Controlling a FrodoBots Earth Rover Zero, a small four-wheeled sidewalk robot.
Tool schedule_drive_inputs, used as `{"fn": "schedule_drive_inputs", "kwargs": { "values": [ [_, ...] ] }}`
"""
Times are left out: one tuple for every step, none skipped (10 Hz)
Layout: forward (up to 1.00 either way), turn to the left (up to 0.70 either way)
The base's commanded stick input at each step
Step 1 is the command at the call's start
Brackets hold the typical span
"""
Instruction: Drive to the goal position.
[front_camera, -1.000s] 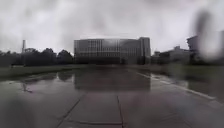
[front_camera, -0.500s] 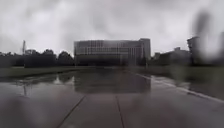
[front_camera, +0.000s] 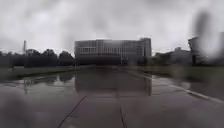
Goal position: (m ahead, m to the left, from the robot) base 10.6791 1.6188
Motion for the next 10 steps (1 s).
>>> {"fn": "schedule_drive_inputs", "kwargs": {
  "values": [
    [0.70, 0.00],
    [0.70, 0.00],
    [0.70, 0.00],
    [0.70, 0.00],
    [0.70, 0.00],
    [0.70, 0.00],
    [0.70, 0.00],
    [0.70, 0.00],
    [0.70, 0.00],
    [0.70, 0.00]
  ]
}}
